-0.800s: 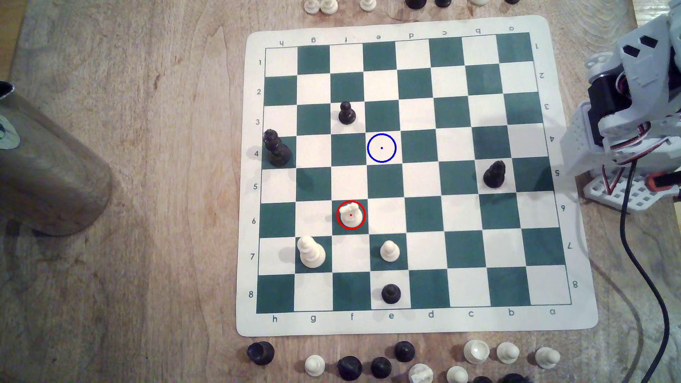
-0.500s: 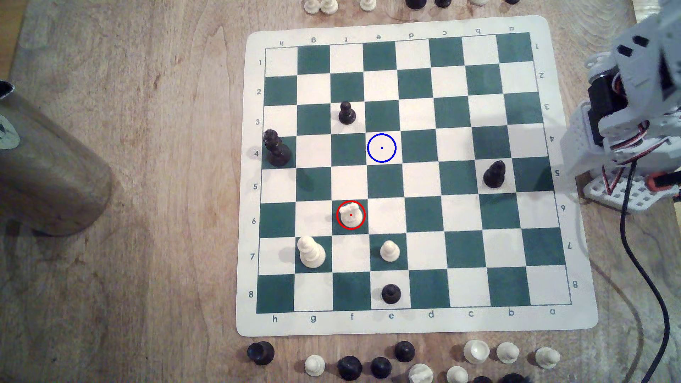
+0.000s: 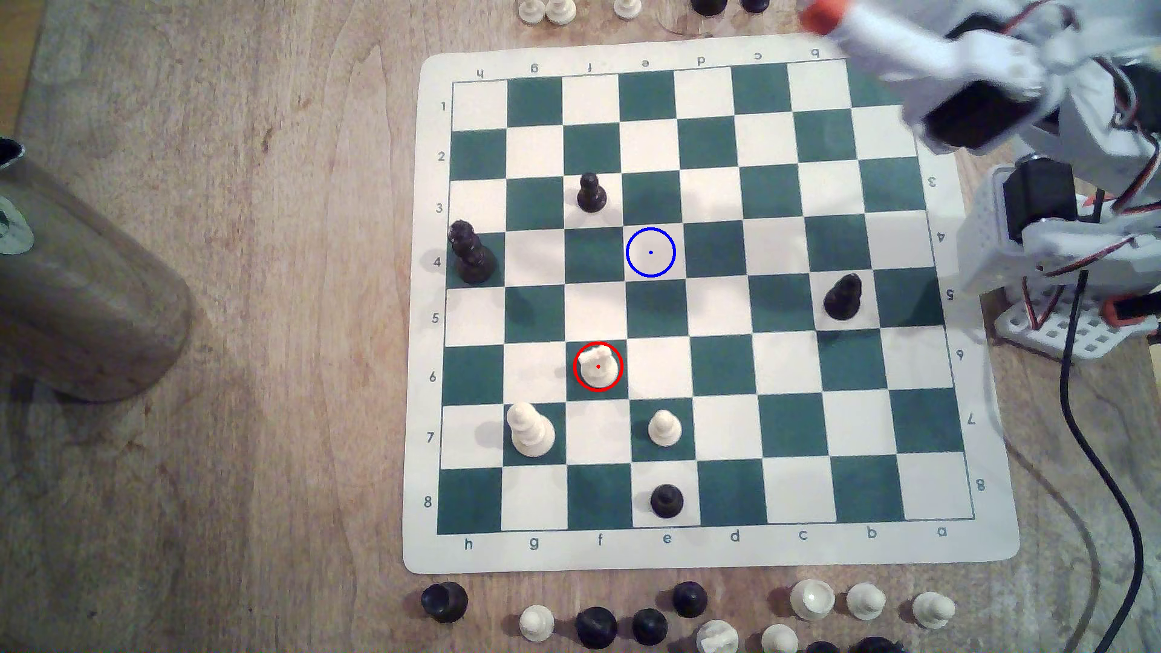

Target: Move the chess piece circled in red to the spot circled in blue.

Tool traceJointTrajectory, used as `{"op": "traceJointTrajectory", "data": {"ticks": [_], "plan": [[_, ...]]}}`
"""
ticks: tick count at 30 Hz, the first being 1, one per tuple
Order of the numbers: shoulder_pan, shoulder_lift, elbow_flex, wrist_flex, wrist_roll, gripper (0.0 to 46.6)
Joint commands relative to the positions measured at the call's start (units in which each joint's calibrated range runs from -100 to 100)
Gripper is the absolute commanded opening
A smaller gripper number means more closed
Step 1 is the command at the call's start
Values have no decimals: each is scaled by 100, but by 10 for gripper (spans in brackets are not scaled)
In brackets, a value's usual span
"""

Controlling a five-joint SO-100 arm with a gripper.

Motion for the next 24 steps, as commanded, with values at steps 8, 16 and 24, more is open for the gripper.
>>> {"op": "traceJointTrajectory", "data": {"ticks": [8,16,24], "plan": [[-604,1449,-1822,4106,103,2],[-1308,2739,-2339,4851,488,31],[-1417,3860,-2348,3967,386,149]]}}
